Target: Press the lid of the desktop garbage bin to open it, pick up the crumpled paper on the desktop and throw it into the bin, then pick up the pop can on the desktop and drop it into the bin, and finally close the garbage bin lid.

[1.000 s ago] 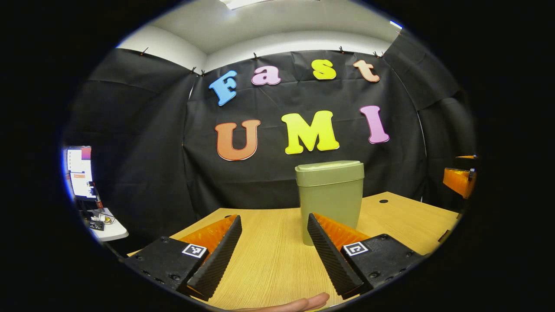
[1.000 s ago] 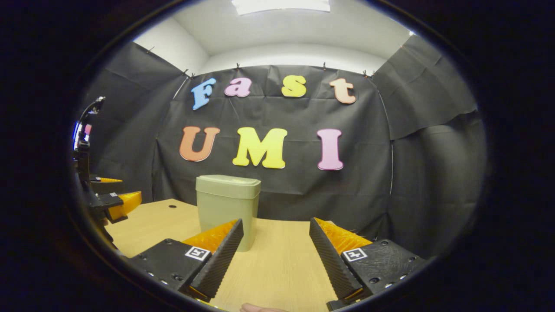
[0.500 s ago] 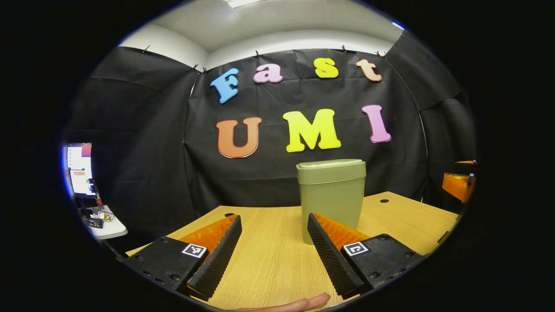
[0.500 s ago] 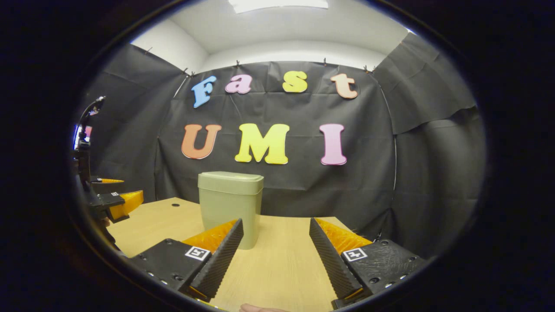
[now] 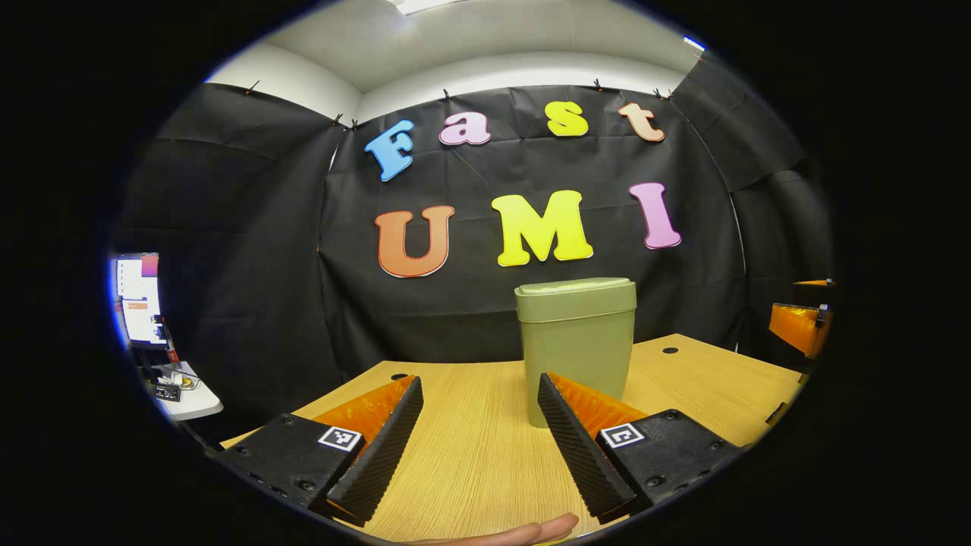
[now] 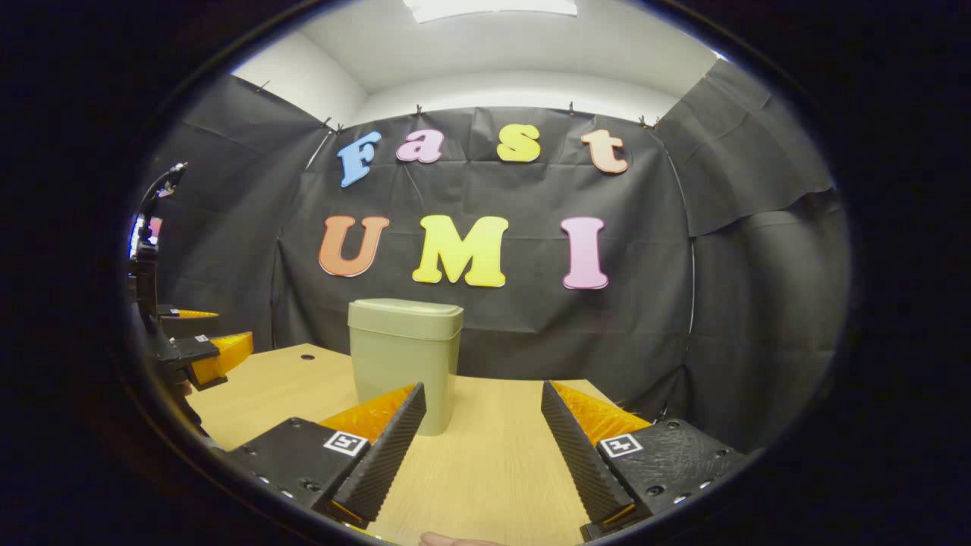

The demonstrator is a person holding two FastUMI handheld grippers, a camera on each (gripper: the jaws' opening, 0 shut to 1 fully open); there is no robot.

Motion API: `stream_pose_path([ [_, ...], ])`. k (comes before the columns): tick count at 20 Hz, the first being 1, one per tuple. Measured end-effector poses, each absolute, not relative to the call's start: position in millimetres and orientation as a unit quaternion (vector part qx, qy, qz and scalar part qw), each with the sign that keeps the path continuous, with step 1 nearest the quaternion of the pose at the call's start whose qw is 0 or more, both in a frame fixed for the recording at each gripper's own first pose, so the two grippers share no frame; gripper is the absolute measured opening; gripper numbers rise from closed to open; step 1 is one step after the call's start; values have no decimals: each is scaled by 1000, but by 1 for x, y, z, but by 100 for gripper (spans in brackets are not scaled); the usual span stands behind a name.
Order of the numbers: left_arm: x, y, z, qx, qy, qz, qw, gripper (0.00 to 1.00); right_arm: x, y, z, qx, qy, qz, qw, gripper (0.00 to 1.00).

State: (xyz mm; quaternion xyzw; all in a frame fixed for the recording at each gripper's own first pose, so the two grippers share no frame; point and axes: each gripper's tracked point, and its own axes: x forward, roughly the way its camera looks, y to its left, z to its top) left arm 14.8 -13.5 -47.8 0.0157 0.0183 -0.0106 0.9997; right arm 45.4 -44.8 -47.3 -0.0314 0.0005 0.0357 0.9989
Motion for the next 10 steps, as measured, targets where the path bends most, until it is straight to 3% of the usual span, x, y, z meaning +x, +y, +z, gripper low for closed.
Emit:
stream_pose_path([
  [10,15,-13,-47,18,17,-9,1000,98,46,-44,-52,-35,6,34,999,95],
])
